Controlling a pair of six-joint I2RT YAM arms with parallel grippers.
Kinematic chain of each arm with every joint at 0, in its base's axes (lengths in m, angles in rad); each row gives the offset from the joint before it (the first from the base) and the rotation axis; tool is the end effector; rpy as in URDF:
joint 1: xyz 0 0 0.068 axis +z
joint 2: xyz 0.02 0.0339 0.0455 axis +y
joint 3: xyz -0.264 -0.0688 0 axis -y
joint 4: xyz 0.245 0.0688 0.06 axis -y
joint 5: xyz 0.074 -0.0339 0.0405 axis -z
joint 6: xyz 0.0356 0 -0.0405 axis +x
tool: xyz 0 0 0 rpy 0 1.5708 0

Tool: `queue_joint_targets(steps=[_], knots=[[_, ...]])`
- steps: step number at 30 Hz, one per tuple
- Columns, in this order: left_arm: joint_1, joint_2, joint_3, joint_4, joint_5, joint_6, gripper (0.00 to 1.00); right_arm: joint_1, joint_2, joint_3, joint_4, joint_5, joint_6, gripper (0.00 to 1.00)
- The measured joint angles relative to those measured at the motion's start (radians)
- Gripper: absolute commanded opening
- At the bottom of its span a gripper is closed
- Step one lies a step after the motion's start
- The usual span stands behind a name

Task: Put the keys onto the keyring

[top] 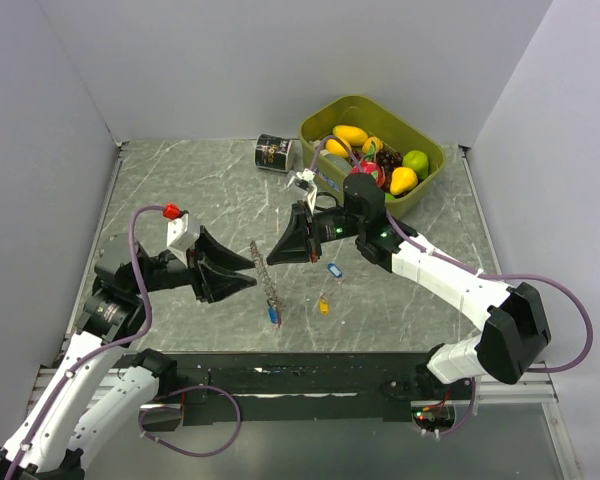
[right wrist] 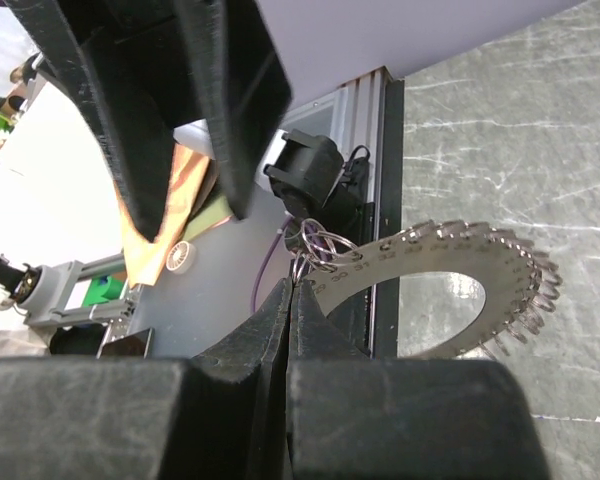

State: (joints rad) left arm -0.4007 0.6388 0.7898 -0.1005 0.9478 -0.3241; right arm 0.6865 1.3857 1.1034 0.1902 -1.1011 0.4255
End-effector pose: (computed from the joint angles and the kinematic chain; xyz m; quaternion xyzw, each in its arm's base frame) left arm 0.1139 -0.0796 0.3719 0.3540 0.6000 -0.5226 0.4915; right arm 0.2221 0.2230 0.3541 -0.4315 0.5785 0.6314 0.2837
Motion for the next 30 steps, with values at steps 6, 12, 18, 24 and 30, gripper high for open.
queue_joint_targets(steps=[6,12,18,24,30], knots=[[0.0,0.001,-0.011,0.106,0.132,-0.065,0.43,0.0,-0.001,0.0,0.013,-0.01,0.003,0.0],[0.0,0.033,-0.042,0.221,0.236,-0.146,0.37,0.0,-0.002,0.0,0.046,-0.021,0.02,0.0],[0.0,0.082,-0.04,0.169,0.242,-0.117,0.32,0.0,-0.002,0.0,0.061,-0.026,0.031,0.0],[0.001,0.078,-0.04,0.091,0.14,-0.066,0.32,0.0,-0.005,0.0,0.064,-0.026,0.031,0.0],[0.012,0.021,-0.065,0.075,0.037,-0.042,0.31,0.0,-0.012,0.0,0.064,-0.028,0.031,0.0]])
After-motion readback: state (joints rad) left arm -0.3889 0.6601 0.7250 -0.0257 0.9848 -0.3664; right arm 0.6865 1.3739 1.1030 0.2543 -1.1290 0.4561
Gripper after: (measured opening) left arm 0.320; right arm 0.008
